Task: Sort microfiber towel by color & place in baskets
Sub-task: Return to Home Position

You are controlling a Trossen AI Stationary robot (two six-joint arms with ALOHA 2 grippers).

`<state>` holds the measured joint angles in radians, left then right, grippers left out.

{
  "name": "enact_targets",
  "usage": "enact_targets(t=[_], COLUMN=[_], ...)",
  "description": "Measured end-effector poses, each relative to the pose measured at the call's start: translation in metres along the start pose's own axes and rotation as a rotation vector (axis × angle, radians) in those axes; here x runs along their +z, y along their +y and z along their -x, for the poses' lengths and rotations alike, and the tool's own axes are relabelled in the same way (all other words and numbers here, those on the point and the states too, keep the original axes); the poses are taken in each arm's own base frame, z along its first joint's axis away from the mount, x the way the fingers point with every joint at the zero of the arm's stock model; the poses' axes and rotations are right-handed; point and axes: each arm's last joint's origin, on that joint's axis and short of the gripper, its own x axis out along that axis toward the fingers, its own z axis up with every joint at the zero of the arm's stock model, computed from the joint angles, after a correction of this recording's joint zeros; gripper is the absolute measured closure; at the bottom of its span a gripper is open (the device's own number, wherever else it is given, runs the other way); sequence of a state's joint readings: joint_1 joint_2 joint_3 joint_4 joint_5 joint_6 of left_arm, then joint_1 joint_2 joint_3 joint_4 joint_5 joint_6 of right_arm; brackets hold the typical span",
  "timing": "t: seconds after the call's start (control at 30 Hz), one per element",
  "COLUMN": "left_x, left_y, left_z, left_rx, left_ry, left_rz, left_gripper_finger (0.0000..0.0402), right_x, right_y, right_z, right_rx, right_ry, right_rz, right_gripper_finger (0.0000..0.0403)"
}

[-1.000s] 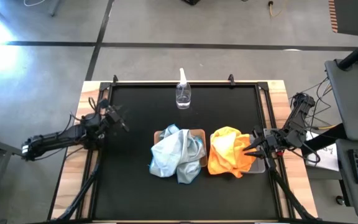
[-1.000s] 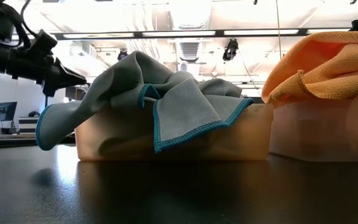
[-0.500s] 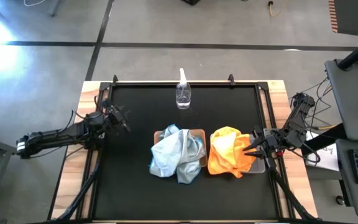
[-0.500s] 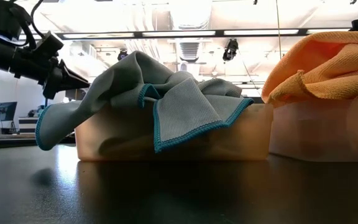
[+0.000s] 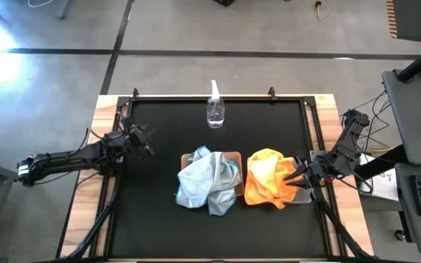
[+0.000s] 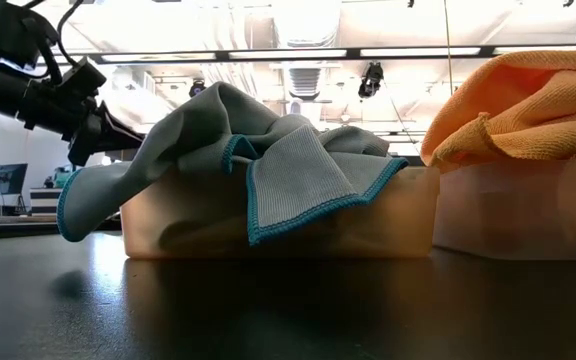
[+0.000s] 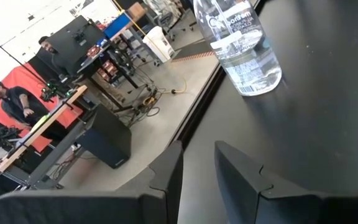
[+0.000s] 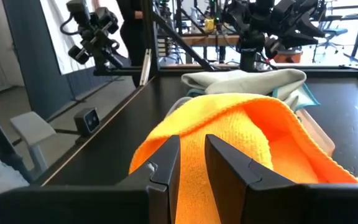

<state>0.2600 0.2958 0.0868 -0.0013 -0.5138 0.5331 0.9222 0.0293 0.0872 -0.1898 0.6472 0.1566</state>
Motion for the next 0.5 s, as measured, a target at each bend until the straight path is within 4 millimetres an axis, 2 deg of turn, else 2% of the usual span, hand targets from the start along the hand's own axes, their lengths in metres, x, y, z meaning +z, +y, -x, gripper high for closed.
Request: enact_targets(t=[0.23, 0.5], left_x=[-0.001, -0.002], left_y=[-0.001, -0.003], left_z=[-0.001, -0.003], left_rx=[-0.009, -0.017], left_ry=[0.014, 0.028], left_rz=[-0.009, -0.018], left_gripper_finger=[0.0323, 0.0323], right_x=[0.0, 0.001], right_y=[-0.001, -0.013], right_z=[0.0, -0.005], right_rx=[-0.009, -0.15], right_ry=[-0.002, -0.012], right_rz=[-0.002, -0.017], right_gripper_finger=[0.0335, 0.0335])
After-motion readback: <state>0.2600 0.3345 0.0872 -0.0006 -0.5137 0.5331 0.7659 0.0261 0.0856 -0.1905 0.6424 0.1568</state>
